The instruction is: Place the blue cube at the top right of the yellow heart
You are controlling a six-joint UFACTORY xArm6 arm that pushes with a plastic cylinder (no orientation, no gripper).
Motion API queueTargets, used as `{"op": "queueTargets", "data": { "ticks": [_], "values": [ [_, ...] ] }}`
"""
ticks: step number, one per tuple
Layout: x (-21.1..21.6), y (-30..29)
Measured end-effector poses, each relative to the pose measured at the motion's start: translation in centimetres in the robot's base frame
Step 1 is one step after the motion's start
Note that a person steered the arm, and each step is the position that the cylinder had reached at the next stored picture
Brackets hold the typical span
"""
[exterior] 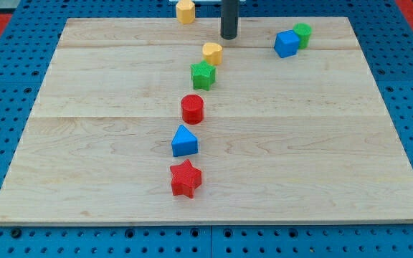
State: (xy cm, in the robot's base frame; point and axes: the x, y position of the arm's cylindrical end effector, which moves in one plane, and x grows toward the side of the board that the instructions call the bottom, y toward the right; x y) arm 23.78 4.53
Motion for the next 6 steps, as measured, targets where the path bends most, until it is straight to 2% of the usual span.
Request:
{"op": "queueTargets", "data": {
  "ticks": [1, 2, 3, 4, 6],
  "values": [
    [-1.5, 4.9],
    [-4.6, 7.3],
    [-2.7, 16.7],
    [-0.5, 22.4],
    [4.9, 4.9]
  ]
}}
